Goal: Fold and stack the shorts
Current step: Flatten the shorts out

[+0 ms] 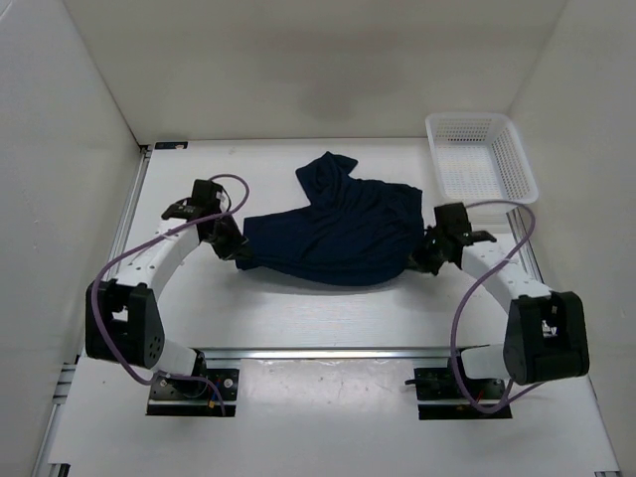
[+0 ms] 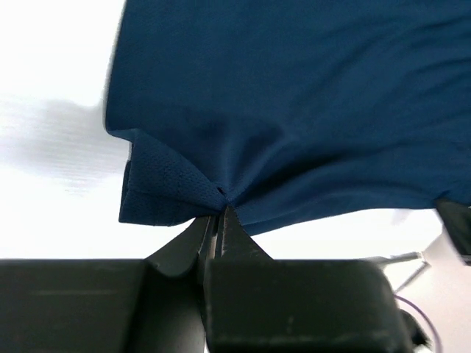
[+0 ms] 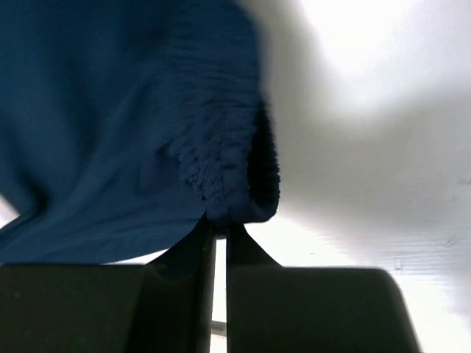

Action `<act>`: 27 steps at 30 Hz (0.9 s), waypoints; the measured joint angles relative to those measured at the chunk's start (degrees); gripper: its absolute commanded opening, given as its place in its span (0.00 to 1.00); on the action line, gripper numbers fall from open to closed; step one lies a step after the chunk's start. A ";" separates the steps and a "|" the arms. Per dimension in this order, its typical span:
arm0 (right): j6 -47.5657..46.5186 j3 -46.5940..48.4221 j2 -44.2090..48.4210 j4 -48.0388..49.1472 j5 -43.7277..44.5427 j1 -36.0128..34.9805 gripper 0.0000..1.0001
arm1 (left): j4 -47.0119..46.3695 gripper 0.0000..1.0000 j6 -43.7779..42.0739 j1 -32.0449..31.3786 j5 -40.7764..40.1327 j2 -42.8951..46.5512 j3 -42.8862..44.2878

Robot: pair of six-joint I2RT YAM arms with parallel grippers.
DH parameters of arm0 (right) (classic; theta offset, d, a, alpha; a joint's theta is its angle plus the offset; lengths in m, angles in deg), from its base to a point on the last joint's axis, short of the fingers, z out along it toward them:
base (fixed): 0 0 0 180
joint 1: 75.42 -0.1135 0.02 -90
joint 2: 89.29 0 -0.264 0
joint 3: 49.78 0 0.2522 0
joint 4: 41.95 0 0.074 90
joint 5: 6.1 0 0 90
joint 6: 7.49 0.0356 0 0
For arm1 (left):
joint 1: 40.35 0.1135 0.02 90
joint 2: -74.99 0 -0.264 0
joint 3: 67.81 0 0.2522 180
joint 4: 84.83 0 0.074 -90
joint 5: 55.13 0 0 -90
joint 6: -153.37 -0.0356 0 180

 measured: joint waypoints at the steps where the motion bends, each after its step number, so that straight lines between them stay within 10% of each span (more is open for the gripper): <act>1: -1.42 3.89 1.11 -2.12 1.38 -0.11 0.00 | 1.22 0.10 -0.02 0.24 0.28 0.20 2.16; 11: -16.52 50.03 8.46 -18.49 3.39 -0.37 0.00 | 8.02 0.10 -2.10 6.45 3.04 6.38 40.37; 27: -25.27 70.77 28.28 -28.68 -13.70 -0.63 0.00 | 16.17 0.10 -5.95 7.82 -0.44 25.75 75.97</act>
